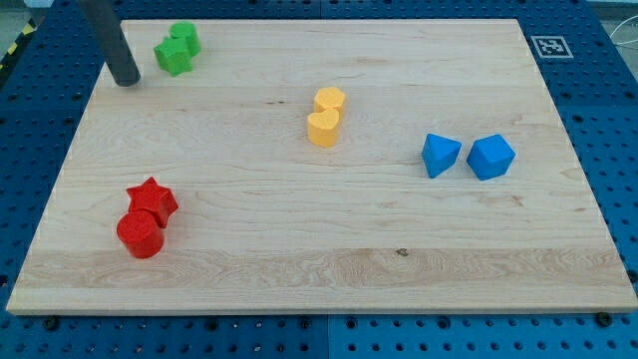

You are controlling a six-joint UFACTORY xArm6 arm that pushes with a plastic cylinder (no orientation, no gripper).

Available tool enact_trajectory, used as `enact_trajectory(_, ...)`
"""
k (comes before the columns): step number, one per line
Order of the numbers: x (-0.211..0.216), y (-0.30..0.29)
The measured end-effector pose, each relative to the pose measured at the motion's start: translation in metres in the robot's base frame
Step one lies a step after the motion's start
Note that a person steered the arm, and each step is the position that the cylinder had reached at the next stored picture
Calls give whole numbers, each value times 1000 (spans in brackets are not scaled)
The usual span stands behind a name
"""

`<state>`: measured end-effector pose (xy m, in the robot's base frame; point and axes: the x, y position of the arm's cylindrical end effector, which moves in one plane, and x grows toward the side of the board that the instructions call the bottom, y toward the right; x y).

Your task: Push the green star above the yellow heart

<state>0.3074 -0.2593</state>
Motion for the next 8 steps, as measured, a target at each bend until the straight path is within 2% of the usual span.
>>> enact_trajectory(2,-40,23)
enact_trajectory(3,-36,62)
enact_trajectory(5,-3,83)
enact_trajectory(6,2,94)
enact_trajectory(8,1,164)
